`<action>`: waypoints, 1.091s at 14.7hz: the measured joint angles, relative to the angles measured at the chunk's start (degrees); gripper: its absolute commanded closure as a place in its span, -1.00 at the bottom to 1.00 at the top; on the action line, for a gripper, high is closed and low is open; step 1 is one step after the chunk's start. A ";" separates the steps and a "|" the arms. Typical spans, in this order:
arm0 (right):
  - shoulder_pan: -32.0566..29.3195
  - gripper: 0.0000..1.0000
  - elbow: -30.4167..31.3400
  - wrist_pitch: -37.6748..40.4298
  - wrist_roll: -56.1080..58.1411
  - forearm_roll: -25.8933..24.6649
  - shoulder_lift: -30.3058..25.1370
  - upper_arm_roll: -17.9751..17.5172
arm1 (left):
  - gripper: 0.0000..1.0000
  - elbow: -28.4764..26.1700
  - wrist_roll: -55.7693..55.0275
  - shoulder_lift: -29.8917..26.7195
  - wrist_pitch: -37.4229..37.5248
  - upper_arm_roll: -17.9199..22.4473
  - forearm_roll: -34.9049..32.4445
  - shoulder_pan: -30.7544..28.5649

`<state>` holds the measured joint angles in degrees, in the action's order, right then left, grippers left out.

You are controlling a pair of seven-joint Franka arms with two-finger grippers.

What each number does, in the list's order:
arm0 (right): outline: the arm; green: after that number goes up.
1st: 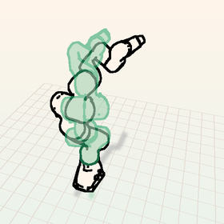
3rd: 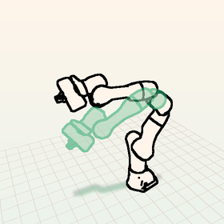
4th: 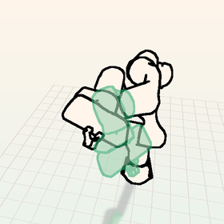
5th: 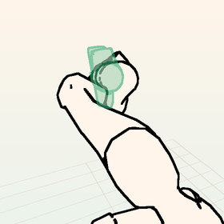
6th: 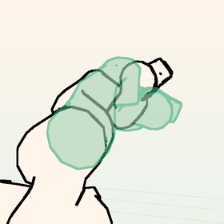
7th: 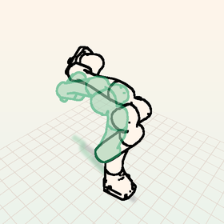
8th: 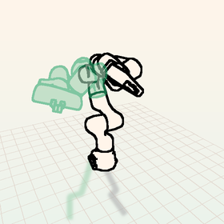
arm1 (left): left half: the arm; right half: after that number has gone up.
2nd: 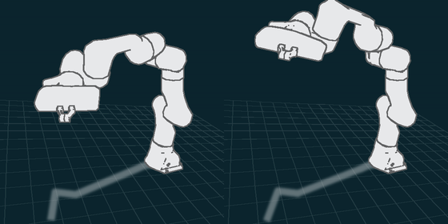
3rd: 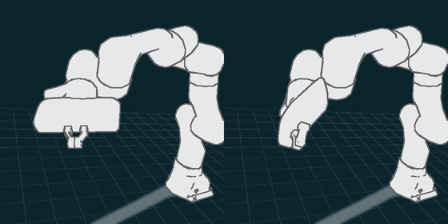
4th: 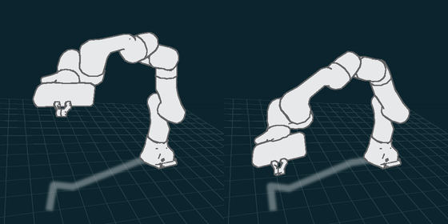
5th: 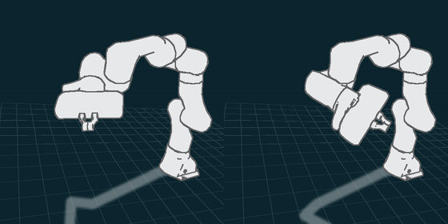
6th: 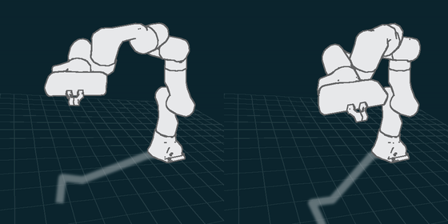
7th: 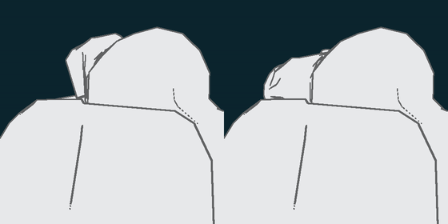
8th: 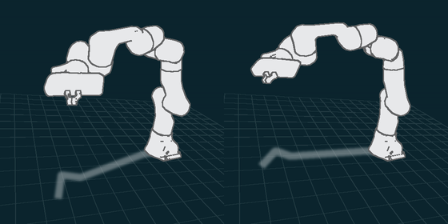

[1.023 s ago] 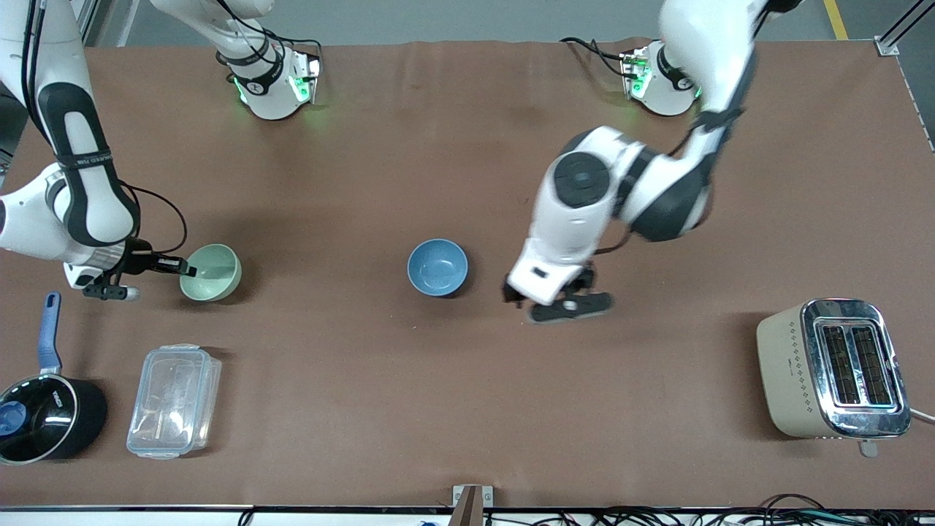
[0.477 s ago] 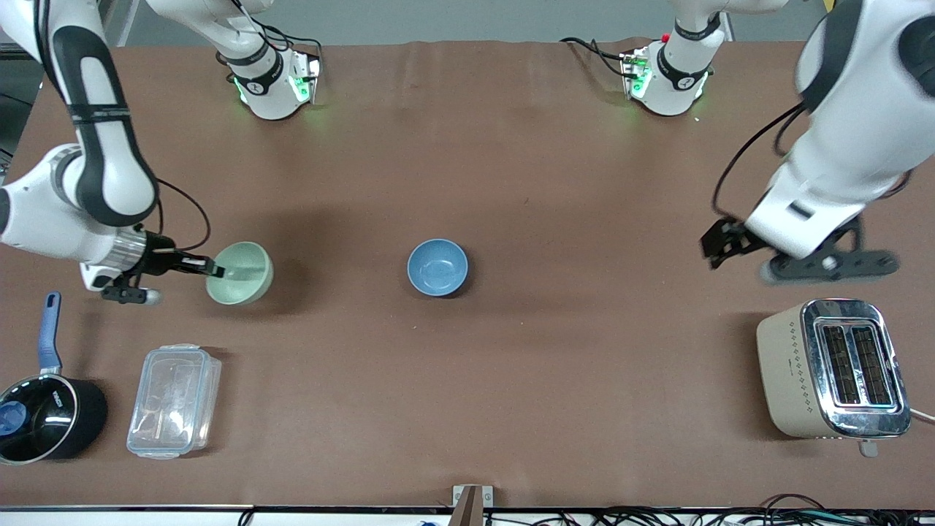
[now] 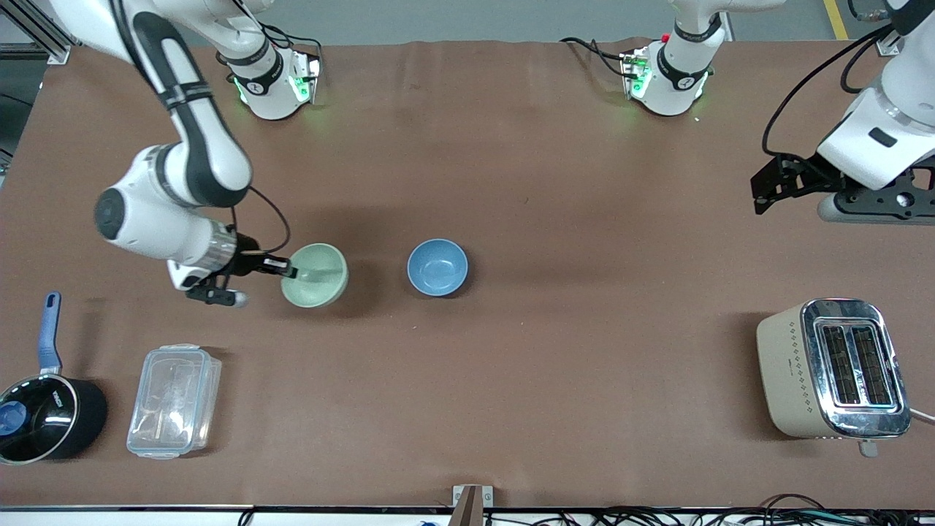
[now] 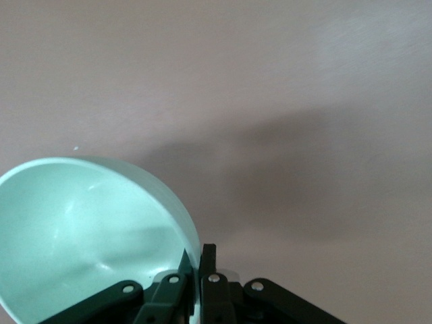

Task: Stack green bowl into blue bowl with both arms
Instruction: 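Carry the green bowl with the right gripper over the blue bowl, then lower the green bowl into the blue bowl and open the right gripper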

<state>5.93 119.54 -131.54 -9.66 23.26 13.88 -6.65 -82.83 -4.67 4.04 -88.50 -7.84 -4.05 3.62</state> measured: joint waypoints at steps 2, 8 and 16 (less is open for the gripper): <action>0.00 0.99 -0.24 -1.90 -8.82 -5.70 0.00 -4.55 | -1.00 -2.61 1.14 -2.16 0.04 0.25 0.29 -0.43; -0.03 0.99 -2.64 -3.30 -27.26 -12.94 1.30 -14.99 | -1.00 -5.64 2.28 -4.93 0.00 1.58 0.31 -0.67; 1.25 0.98 -3.94 -10.97 -38.27 -20.33 10.17 -20.81 | -1.00 -6.19 2.36 -4.42 -1.70 0.84 1.59 0.05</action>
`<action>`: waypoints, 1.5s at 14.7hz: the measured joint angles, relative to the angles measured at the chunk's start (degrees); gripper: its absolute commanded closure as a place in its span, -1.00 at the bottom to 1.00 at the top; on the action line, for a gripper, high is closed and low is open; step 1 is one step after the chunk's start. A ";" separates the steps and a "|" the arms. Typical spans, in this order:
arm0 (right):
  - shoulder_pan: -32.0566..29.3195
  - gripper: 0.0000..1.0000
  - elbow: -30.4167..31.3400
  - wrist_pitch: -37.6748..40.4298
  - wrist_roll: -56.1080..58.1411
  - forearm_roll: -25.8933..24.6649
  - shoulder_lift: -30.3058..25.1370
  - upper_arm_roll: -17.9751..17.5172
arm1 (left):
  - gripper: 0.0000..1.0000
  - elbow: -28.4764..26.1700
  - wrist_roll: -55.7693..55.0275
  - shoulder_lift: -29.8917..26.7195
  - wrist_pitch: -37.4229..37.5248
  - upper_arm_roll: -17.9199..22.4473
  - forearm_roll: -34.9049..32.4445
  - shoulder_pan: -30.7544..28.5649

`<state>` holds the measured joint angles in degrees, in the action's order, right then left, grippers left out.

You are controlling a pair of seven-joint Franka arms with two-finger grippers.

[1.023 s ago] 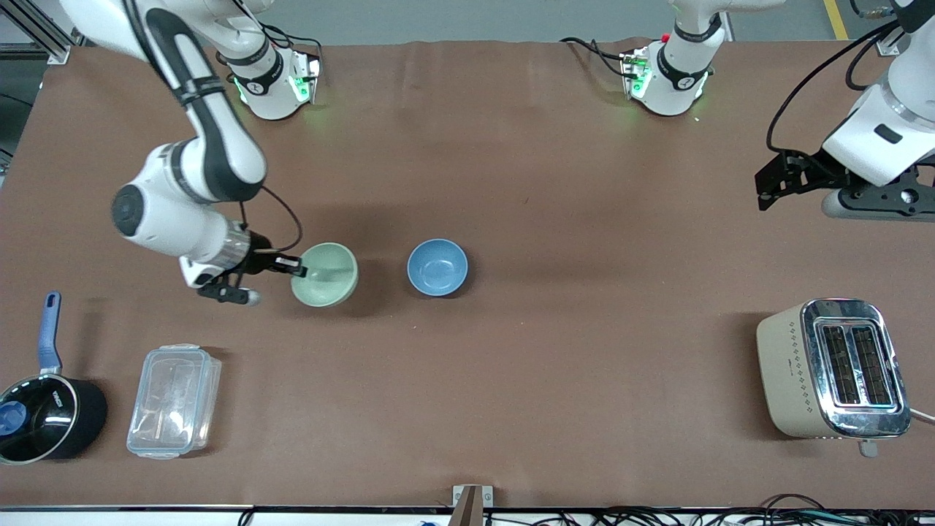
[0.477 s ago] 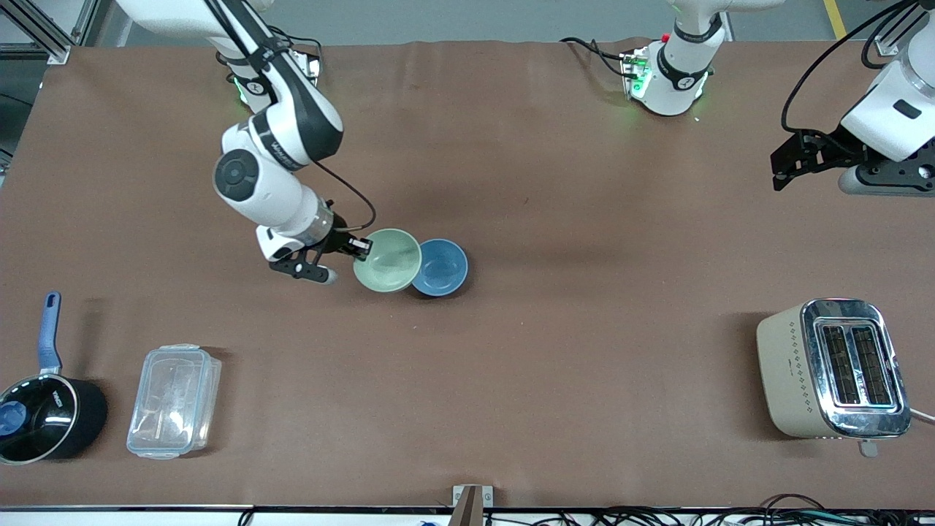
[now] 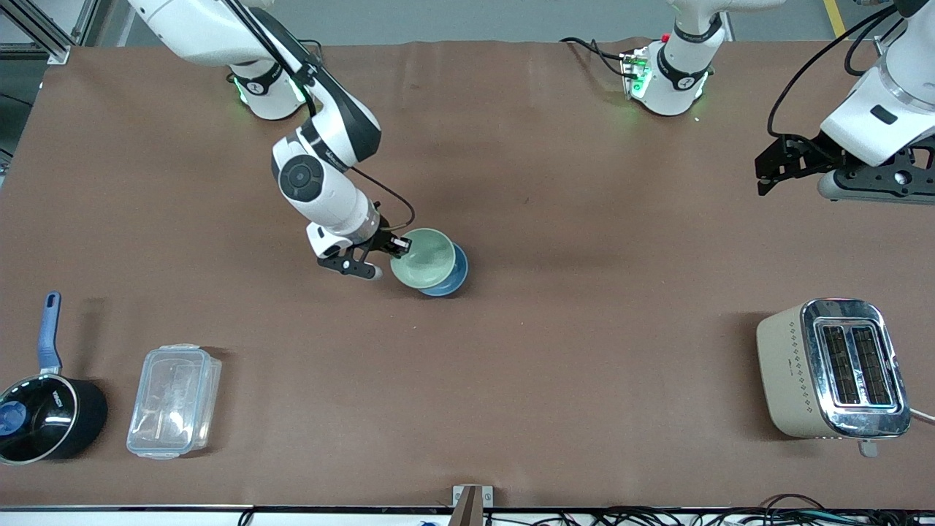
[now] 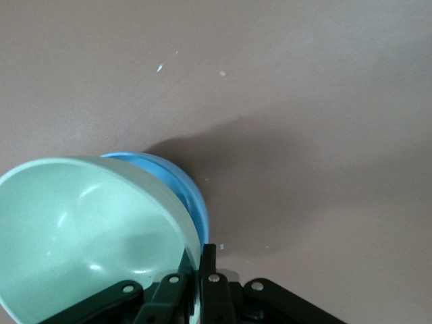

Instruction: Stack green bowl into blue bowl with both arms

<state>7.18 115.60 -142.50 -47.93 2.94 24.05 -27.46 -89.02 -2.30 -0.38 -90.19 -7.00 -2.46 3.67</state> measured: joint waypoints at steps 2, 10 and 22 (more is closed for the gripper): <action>0.75 0.96 -0.61 -1.37 -0.49 -0.30 1.93 -0.02 | -1.00 -0.08 0.00 0.03 0.00 0.01 0.10 -0.13; 1.72 0.17 -1.04 -2.03 -1.46 -0.76 3.88 -0.06 | -1.00 -0.09 0.00 0.14 0.00 0.13 0.10 -0.58; -0.86 -1.00 -9.70 16.29 -1.78 -1.10 -1.99 1.57 | -1.00 0.22 0.00 0.34 -0.52 0.06 0.10 -0.30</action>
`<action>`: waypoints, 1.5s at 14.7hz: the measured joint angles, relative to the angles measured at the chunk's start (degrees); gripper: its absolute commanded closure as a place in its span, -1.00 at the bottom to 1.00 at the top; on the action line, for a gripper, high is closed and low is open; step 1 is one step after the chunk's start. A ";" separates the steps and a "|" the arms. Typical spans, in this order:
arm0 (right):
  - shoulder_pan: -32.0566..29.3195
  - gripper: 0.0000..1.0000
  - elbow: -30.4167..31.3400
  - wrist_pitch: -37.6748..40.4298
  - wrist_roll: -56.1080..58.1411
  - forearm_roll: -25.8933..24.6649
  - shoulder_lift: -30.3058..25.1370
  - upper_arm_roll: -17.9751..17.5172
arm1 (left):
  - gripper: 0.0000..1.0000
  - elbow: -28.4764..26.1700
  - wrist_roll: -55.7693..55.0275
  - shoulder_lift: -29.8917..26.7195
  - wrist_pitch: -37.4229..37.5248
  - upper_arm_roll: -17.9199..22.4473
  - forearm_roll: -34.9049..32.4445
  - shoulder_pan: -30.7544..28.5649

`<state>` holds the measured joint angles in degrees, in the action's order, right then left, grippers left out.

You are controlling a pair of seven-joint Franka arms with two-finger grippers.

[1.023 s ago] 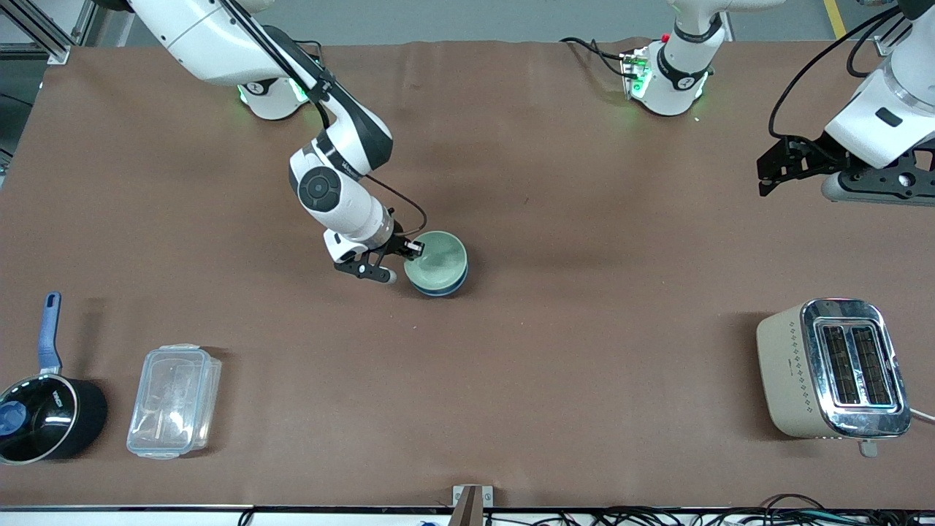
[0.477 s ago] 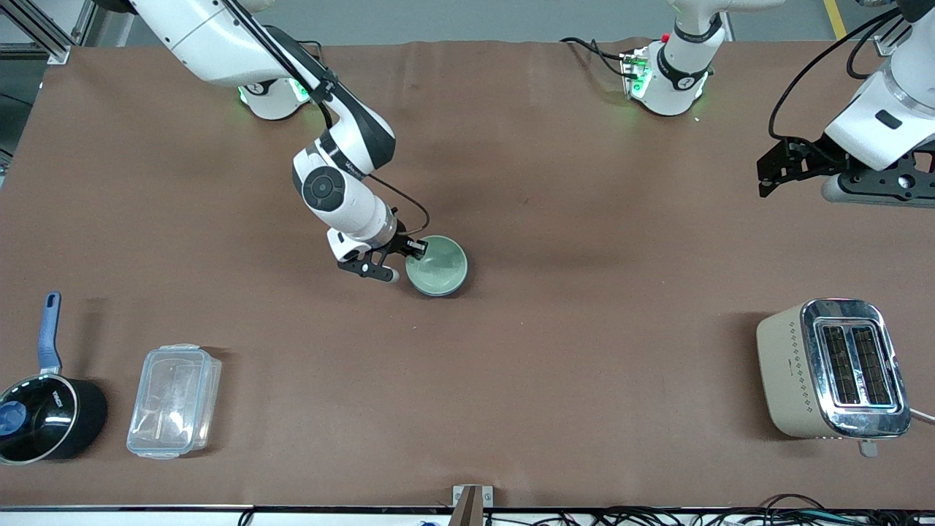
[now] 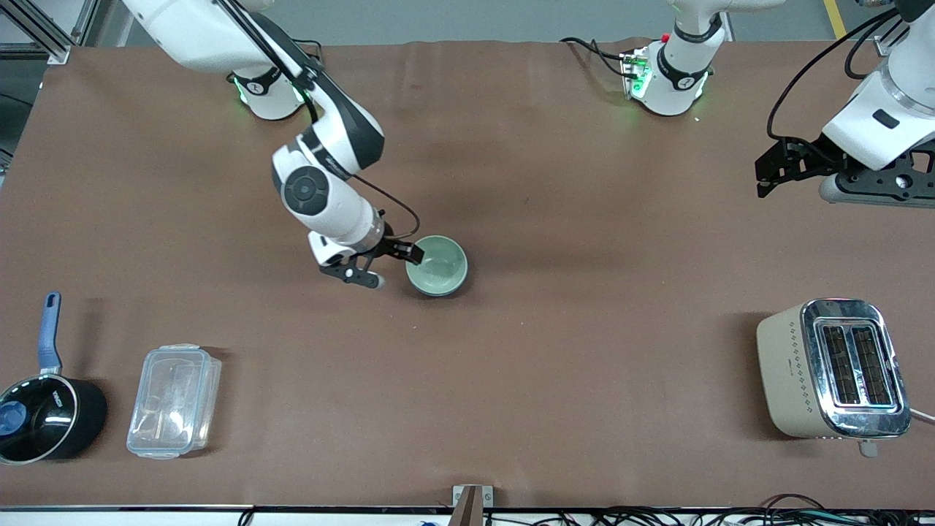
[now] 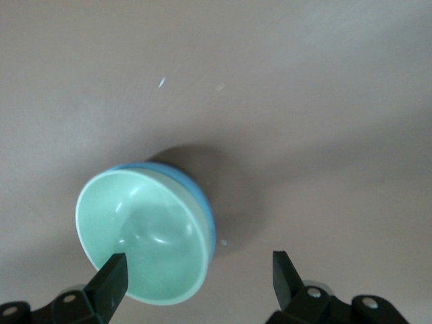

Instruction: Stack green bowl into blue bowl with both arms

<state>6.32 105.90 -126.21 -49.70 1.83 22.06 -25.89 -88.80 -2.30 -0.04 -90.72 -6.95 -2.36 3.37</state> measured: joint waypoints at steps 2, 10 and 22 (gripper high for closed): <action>-0.88 -1.00 -4.99 10.92 3.16 -0.15 -4.81 3.55 | -1.00 0.37 0.00 0.13 -0.10 0.02 0.00 0.00; -2.92 -1.00 -16.94 25.12 22.76 -0.23 -11.44 21.19 | -1.00 1.21 0.00 0.27 -0.15 0.05 0.00 -0.05; -9.10 -0.99 -17.56 37.91 41.91 -2.76 -23.76 25.72 | -1.00 1.52 0.00 1.10 -0.16 0.10 0.00 -0.27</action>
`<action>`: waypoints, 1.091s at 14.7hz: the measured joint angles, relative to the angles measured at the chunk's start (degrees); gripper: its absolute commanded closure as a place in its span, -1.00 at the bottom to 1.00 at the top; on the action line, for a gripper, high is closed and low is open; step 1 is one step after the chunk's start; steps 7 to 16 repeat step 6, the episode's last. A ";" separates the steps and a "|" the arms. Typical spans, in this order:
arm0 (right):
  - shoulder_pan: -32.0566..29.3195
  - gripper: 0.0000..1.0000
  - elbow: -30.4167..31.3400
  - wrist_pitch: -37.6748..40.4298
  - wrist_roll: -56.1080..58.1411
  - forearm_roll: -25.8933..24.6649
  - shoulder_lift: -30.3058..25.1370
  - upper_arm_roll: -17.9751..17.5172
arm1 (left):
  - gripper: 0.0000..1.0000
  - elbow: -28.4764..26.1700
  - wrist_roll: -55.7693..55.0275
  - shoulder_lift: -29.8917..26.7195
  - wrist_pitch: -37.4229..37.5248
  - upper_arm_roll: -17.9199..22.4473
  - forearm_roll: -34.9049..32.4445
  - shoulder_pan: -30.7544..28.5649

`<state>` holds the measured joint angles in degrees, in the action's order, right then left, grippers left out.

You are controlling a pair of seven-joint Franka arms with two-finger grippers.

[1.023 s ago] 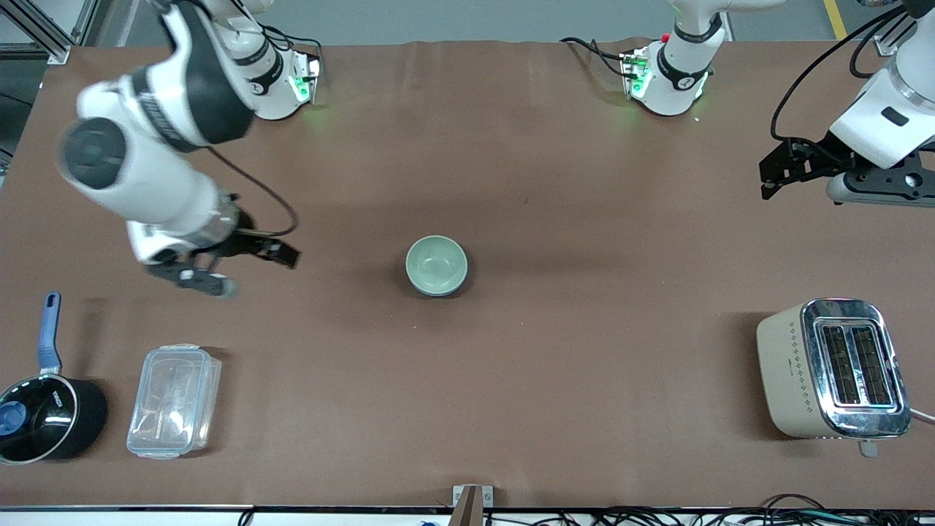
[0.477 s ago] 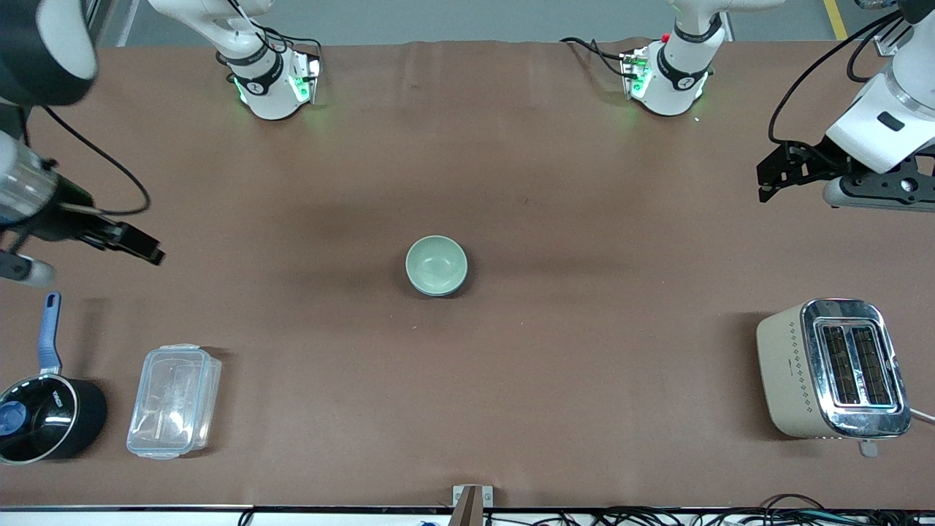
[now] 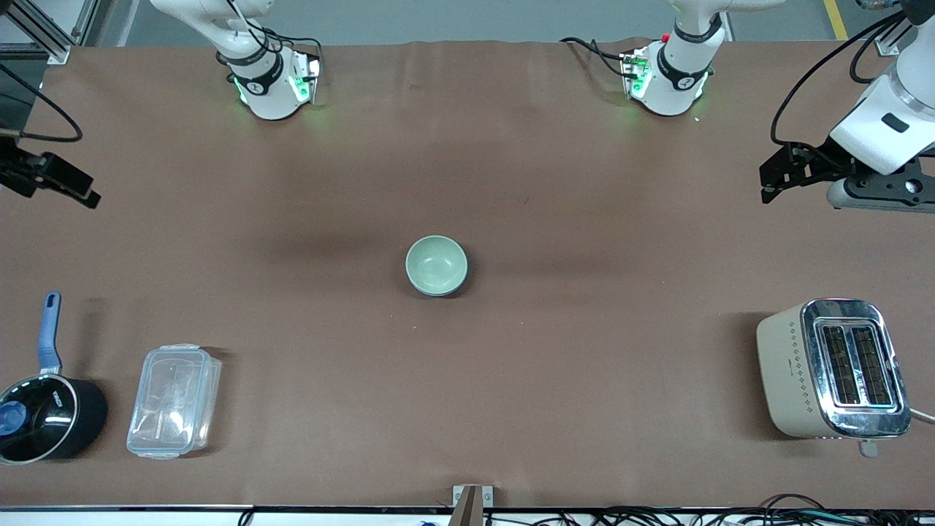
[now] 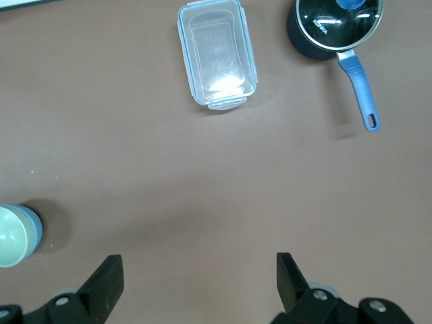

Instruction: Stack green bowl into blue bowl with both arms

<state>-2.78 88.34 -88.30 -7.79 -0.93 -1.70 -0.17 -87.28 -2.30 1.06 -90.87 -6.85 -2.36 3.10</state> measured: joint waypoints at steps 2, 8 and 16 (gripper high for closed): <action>0.00 -0.99 1.16 0.05 1.79 -0.02 -0.66 0.25 | -1.00 0.00 0.00 0.00 0.00 0.01 0.00 -0.02; 0.02 -0.99 1.87 -0.08 5.32 -0.22 -0.65 0.93 | -1.00 0.01 0.00 0.00 0.00 0.02 0.00 -0.04; 0.02 -0.99 1.87 -0.08 5.32 -0.22 -0.65 0.93 | -1.00 0.01 0.00 0.00 0.00 0.02 0.00 -0.04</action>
